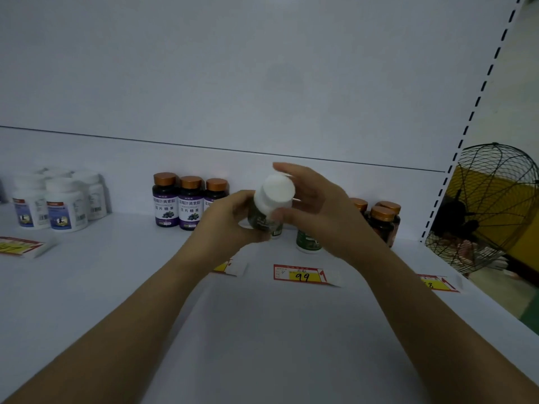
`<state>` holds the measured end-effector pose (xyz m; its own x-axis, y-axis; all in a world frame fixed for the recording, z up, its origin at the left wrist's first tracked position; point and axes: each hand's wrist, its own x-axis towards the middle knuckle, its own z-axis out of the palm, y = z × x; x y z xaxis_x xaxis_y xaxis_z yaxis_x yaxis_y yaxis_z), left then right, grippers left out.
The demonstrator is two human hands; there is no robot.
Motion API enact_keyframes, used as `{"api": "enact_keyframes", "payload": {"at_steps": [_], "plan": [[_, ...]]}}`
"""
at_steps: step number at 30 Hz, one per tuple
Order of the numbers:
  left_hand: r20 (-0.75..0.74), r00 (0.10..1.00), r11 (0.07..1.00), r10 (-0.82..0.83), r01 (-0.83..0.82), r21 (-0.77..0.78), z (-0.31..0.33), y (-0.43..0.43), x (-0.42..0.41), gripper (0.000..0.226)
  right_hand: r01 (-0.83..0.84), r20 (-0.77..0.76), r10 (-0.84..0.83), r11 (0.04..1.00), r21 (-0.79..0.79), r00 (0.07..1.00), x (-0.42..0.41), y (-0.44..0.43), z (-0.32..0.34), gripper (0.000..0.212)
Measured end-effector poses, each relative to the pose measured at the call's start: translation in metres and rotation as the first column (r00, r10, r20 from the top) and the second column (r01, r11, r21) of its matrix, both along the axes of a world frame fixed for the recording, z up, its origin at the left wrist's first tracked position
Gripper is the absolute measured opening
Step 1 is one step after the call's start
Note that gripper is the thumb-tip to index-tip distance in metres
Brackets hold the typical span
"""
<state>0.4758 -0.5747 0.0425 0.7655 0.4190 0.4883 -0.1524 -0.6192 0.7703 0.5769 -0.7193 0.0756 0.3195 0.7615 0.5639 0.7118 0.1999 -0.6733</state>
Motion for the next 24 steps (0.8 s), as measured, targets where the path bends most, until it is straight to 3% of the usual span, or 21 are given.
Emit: {"api": "enact_keyframes", "payload": {"at_steps": [4, 7, 11, 16, 20, 24], "plan": [[-0.185, 0.947, 0.940, -0.262, 0.208, -0.269, 0.013, -0.009, -0.010, 0.044, -0.026, -0.329, -0.007, 0.995, -0.094, 0.944, 0.010, -0.009, 0.011, 0.044], [-0.184, 0.884, 0.798, -0.430, 0.276, -0.535, 0.015, -0.013, -0.009, 0.040, -0.016, -0.525, -0.101, 0.977, -0.213, 0.845, 0.017, -0.006, 0.008, 0.048], [-0.225, 0.862, 0.752, -0.453, 0.234, -0.616, 0.013, -0.014, -0.006, 0.044, -0.026, -0.645, -0.183, 0.953, -0.301, 0.742, 0.018, -0.001, 0.001, 0.050], [-0.225, 0.854, 0.752, -0.468, 0.251, -0.610, 0.012, -0.012, -0.005, 0.037, 0.007, -0.576, -0.177, 0.959, -0.285, 0.798, 0.021, -0.002, 0.002, 0.049], [-0.254, 0.914, 0.913, -0.317, 0.221, -0.342, 0.006, -0.011, -0.004, 0.039, 0.028, -0.333, -0.089, 0.982, -0.185, 0.939, 0.019, -0.011, 0.010, 0.038], [-0.222, 0.953, 0.959, -0.208, 0.153, -0.240, -0.002, -0.010, 0.001, 0.049, 0.017, -0.192, -0.071, 0.964, -0.267, 0.979, 0.011, -0.014, 0.010, 0.045]]}}
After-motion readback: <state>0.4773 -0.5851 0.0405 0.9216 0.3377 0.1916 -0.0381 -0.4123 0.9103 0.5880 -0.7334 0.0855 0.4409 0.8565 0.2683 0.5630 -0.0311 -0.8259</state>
